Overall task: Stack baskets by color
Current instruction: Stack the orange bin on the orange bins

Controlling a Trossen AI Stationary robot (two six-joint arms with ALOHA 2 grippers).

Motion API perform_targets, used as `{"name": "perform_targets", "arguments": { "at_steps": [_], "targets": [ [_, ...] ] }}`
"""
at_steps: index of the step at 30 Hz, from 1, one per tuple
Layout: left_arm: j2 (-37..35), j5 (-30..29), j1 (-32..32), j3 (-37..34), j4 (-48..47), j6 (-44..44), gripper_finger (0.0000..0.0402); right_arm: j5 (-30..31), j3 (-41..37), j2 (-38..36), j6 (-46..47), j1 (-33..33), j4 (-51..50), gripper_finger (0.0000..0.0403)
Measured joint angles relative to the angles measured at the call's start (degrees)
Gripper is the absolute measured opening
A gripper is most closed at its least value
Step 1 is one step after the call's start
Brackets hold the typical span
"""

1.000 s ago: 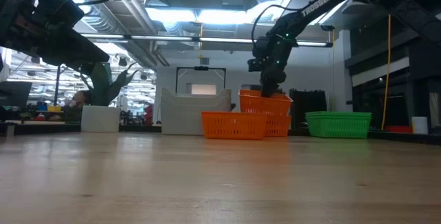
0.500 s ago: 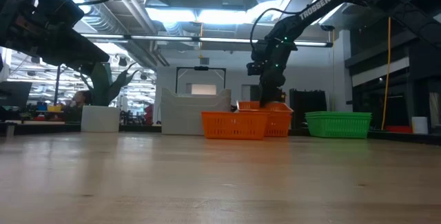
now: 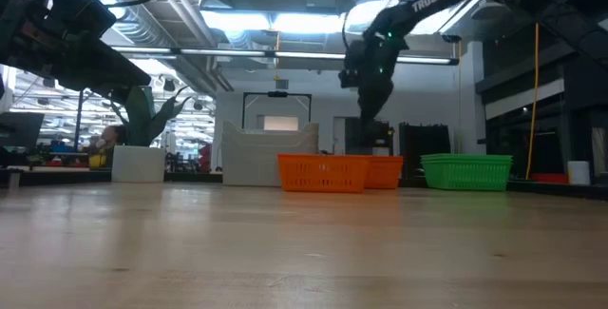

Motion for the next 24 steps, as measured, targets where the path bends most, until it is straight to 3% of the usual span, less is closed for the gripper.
{"name": "perform_targets", "arguments": {
  "at_steps": [2,4,6,8,11,13,15,19,22,24],
  "targets": [
    [0.0,0.0,0.0,0.0,0.0,0.0,0.0,-0.7,2.8,0.0,3.3,0.8,-3.2,0.0087],
    [0.0,0.0,0.0,0.0,0.0,0.0,0.0,-6.1,4.5,-0.1,5.4,1.8,-6.3,0.0087],
    [0.0,0.0,0.0,0.0,0.0,0.0,0.0,-17.8,4.8,-0.2,5.4,3.4,-9.0,0.0087],
    [0.0,0.0,0.0,0.0,0.0,0.0,0.0,-33.5,4.0,-0.2,3.1,5.9,-11.9,0.0087],
    [0.0,0.0,0.0,0.0,0.0,0.0,0.0,-55.5,2.6,-0.2,-6.9,10.1,-18.9,0.0087],
    [0.0,0.0,0.0,0.0,0.0,0.0,0.0,-61.2,1.7,-0.2,-15.6,13.0,-22.0,0.0087],
    [0.0,0.0,0.0,0.0,0.0,0.0,0.0,-60.1,0.1,-0.3,-18.2,15.8,-21.3,0.0087],
    [0.0,0.0,0.0,0.0,0.0,0.0,0.0,-51.1,-3.9,-0.3,-16.7,20.8,-16.7,0.0087],
    [0.0,0.0,0.0,0.0,0.0,0.0,0.0,-36.4,-7.3,-0.1,-6.3,23.8,-11.0,0.0084],
    [0.0,0.0,0.0,0.0,0.0,0.0,0.0,-20.5,-9.3,-0.1,3.5,25.2,-5.5,0.008]
  ]
}}
